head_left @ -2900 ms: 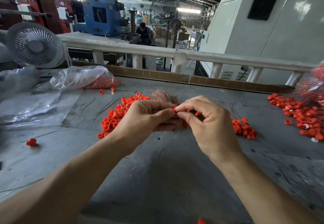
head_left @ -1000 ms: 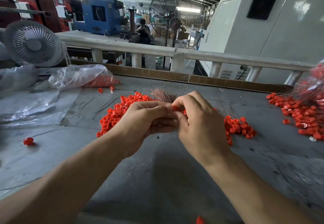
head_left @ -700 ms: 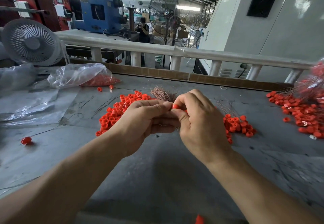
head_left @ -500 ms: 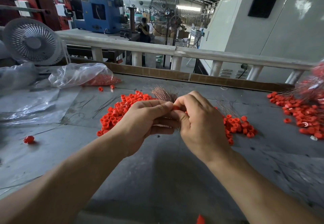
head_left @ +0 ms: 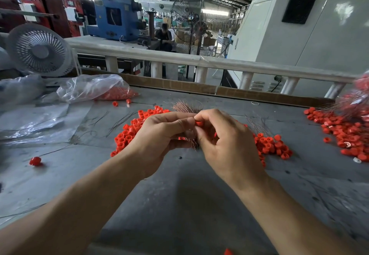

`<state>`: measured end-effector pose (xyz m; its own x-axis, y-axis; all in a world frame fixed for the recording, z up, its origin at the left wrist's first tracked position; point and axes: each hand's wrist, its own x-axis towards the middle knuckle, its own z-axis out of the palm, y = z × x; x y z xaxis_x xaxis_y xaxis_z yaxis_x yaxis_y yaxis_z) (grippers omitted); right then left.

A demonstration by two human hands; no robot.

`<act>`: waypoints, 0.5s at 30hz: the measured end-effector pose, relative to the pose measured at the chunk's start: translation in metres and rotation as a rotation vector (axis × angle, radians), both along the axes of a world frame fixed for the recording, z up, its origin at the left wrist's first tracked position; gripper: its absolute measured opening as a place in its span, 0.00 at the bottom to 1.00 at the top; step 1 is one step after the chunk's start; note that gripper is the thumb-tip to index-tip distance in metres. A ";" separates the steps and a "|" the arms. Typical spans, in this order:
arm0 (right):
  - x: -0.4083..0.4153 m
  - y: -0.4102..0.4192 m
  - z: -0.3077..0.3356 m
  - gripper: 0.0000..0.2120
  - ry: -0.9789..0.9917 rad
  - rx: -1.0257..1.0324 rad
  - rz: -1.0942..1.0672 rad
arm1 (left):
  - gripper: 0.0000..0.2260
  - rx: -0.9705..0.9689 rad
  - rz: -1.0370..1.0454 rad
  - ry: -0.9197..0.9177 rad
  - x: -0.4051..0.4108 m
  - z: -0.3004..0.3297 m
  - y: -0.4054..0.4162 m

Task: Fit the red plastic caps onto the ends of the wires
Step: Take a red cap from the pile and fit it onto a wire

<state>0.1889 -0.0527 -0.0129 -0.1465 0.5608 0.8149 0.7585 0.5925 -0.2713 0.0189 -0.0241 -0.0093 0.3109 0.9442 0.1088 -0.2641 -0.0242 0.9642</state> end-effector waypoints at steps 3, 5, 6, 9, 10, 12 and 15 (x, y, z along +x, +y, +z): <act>0.000 -0.001 0.001 0.07 0.045 0.021 0.044 | 0.10 -0.004 0.008 -0.024 0.002 0.002 -0.001; -0.001 -0.001 0.002 0.06 0.042 0.030 0.059 | 0.14 -0.019 0.011 -0.018 0.003 0.002 -0.002; -0.002 -0.002 0.002 0.06 0.035 0.025 0.065 | 0.16 -0.026 0.009 -0.012 0.003 0.003 -0.002; -0.002 -0.002 0.001 0.05 0.016 -0.019 0.094 | 0.19 -0.035 0.001 0.009 0.002 0.003 -0.002; -0.002 -0.003 0.000 0.05 0.011 -0.030 0.099 | 0.19 -0.034 0.001 0.014 0.001 0.003 -0.002; -0.002 -0.003 0.000 0.06 0.004 -0.035 0.099 | 0.18 -0.035 -0.001 0.013 0.001 0.003 -0.002; -0.003 -0.004 0.000 0.08 0.020 -0.063 0.122 | 0.15 -0.032 -0.012 -0.025 -0.001 0.003 0.000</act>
